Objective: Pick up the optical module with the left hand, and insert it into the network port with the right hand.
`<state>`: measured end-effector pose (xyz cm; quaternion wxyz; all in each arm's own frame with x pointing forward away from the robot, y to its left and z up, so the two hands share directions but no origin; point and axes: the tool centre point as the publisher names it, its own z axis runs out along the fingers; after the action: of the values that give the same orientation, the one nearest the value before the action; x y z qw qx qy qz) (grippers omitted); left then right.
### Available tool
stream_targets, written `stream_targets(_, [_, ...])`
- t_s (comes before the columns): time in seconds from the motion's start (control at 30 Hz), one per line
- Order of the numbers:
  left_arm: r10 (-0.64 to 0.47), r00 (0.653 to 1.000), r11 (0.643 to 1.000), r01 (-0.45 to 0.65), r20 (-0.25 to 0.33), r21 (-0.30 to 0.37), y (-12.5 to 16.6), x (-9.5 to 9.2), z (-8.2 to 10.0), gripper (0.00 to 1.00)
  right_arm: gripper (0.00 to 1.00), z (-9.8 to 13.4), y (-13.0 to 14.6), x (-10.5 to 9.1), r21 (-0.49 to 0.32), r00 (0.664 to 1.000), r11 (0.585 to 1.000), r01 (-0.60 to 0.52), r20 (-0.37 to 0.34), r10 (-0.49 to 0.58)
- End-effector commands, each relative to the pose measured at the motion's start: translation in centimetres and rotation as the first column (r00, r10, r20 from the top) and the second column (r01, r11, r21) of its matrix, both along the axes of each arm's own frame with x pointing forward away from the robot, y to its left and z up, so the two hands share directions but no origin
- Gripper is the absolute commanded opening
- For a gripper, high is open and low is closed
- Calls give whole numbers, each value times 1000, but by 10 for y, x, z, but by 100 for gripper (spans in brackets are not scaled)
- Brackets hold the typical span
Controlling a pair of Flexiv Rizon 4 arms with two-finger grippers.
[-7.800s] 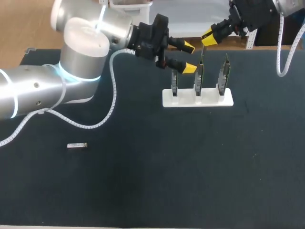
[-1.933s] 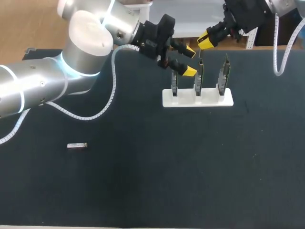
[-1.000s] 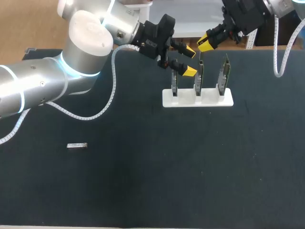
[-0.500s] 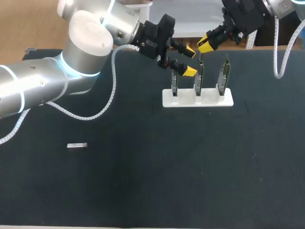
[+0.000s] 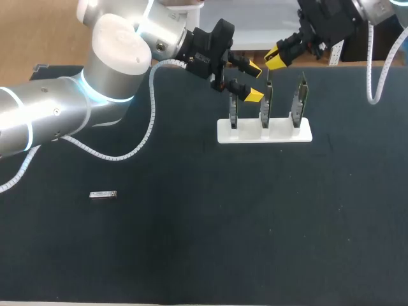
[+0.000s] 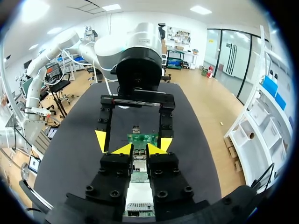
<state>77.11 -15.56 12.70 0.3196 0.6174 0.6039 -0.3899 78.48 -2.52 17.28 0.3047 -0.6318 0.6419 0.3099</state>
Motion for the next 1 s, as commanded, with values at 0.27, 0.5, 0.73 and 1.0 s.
stream_targets(0.27, [-2, 1000, 1000, 2, -3, 4, -1, 2, 0, 100, 0, 0, 0, -7, -1, 1000, 1000, 3, 3, -3])
stream_targets(0.5, [-2, 1000, 1000, 2, -3, 4, -1, 2, 0, 100, 0, -2, 1, -9, -2, 1000, 1000, 3, -5, -3])
stream_targets(0.73, [-2, 1000, 1000, 2, -3, 4, -1, 2, 0, 100, 0, -5, 1, -9, -8, 1000, 1000, 6, -10, -6])
stream_targets(1.0, [-2, 1000, 1000, 2, -3, 4, -1, 2, 0, 100, 0, -7, 1, -8, -13, 1000, 1000, 5, -16, -5])
